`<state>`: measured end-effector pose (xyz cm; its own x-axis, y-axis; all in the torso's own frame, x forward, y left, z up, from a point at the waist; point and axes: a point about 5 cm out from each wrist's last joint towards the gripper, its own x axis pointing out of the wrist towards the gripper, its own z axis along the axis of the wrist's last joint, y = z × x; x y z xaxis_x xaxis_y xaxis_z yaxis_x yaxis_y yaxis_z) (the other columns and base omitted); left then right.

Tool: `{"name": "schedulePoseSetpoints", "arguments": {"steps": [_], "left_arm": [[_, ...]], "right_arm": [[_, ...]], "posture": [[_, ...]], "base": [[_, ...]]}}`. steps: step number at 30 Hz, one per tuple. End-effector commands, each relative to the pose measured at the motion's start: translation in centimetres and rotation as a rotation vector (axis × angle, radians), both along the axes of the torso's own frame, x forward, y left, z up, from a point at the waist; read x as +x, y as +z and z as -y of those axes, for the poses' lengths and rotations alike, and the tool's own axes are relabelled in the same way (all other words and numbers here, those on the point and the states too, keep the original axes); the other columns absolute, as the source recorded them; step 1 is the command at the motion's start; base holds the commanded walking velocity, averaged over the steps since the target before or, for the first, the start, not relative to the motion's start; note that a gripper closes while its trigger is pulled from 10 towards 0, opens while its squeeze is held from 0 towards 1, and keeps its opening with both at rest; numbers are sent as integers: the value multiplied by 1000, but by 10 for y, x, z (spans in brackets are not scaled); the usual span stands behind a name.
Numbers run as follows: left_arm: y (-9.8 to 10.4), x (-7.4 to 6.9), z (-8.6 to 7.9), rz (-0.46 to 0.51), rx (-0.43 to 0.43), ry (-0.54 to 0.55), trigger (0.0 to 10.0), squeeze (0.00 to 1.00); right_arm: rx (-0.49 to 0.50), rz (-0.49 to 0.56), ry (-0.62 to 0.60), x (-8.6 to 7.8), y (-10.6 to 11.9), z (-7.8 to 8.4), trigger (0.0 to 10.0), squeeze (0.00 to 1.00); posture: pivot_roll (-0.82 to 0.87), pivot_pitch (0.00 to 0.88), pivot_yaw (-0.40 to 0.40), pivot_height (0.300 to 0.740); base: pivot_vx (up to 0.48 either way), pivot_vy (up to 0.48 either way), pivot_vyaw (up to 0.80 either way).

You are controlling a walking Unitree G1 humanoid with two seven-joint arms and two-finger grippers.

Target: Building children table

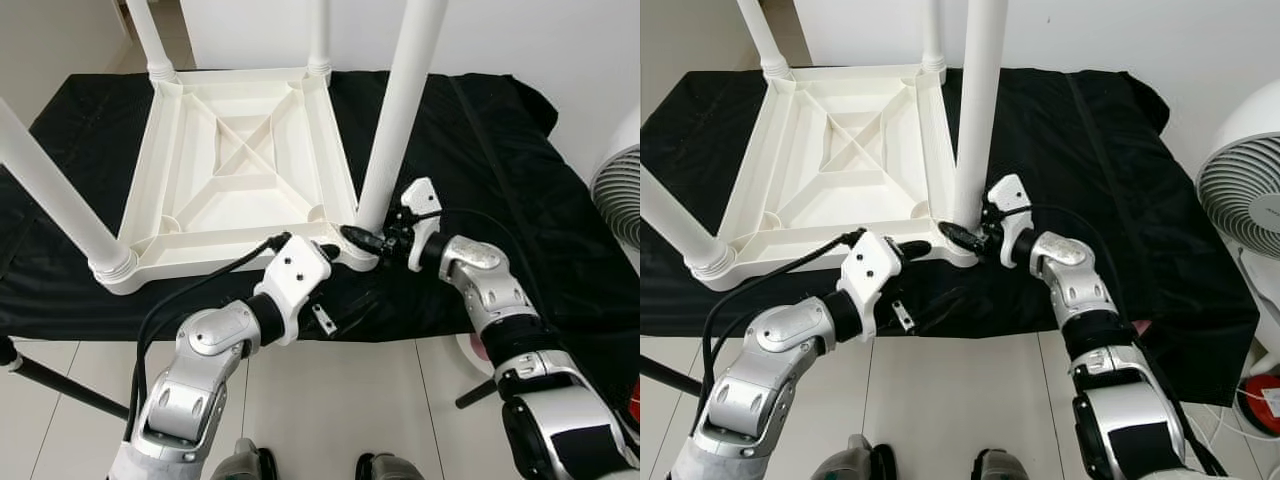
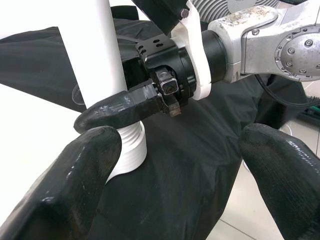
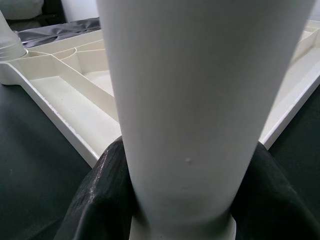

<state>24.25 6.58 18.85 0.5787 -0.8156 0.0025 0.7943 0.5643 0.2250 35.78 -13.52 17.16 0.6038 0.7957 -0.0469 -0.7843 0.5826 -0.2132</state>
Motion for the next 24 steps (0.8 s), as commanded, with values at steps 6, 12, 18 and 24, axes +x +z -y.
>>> {"name": "schedulePoseSetpoints", "arguments": {"steps": [6, 12, 18, 24], "left_arm": [[-4, 2, -1, -9, -5, 62, 10000, 0], [-5, 0, 1, -11, -8, 52, 10000, 0], [-7, -1, 1, -15, -9, 53, 10000, 0], [-8, 1, 1, -17, -9, 61, 10000, 0]], "right_arm": [[-22, -32, 23, -3, -11, 2, 0, 0], [-2, 19, -158, -2, -9, 9, 10000, 0], [52, 52, -249, -7, -5, 6, 10000, 0], [121, 54, -335, -16, -2, 1, 10000, 0]], "posture": [[-52, 84, 36, 740], [-62, 99, 29, 740], [-67, 103, 25, 740], [-74, 103, 23, 740]], "base": [[0, 0, 0], [0, 0, 0], [0, 0, 0], [0, 0, 0]]}}
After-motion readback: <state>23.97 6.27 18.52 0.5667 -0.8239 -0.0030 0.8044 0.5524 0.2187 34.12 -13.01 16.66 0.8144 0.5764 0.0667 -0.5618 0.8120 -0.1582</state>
